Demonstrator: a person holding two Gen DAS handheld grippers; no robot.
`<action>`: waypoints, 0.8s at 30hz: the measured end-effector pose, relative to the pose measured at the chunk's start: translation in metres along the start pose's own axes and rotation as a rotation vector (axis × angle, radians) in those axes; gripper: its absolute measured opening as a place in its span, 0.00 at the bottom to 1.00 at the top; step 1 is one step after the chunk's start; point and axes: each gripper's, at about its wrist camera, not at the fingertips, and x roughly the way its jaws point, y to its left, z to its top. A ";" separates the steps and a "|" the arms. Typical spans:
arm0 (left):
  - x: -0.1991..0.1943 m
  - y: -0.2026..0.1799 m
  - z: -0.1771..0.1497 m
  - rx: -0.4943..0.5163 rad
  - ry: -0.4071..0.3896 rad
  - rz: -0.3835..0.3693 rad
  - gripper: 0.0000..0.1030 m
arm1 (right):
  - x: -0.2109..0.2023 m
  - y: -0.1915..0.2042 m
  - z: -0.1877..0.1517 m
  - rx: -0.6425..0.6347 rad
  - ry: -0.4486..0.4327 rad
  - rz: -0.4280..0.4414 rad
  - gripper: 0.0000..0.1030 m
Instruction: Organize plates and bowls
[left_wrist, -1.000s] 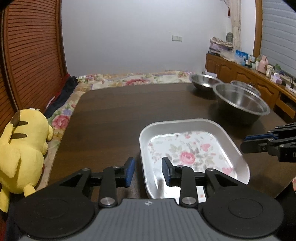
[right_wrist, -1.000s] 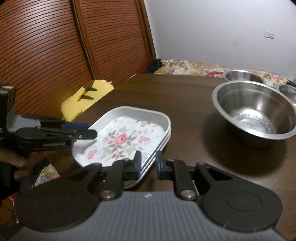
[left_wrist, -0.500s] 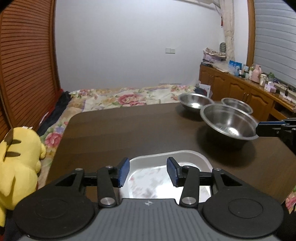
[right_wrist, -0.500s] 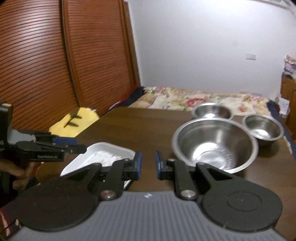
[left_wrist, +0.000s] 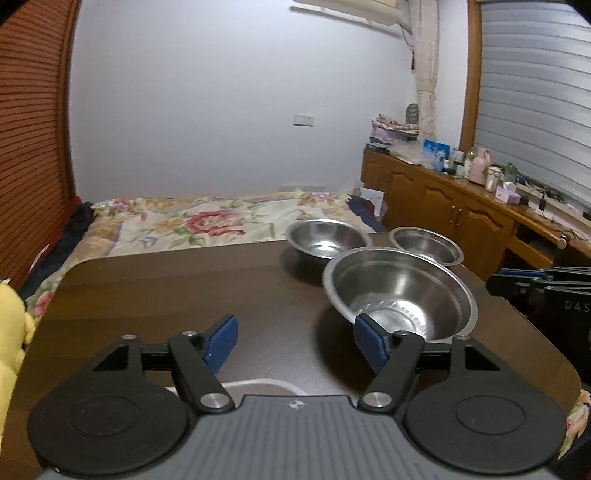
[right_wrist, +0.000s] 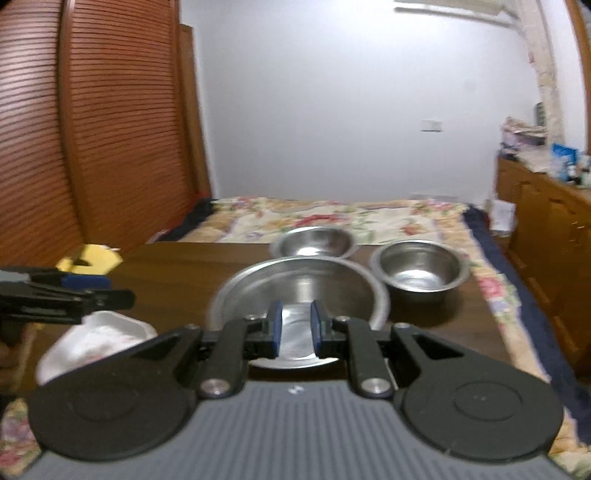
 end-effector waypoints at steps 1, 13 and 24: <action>0.003 -0.003 0.002 0.006 0.001 -0.001 0.72 | 0.001 -0.005 -0.001 0.011 0.001 -0.001 0.30; 0.057 -0.023 0.012 0.018 0.045 -0.028 0.72 | 0.049 -0.043 -0.012 0.076 0.055 -0.066 0.49; 0.086 -0.026 0.018 -0.041 0.098 -0.044 0.65 | 0.068 -0.047 -0.016 0.140 0.101 -0.045 0.44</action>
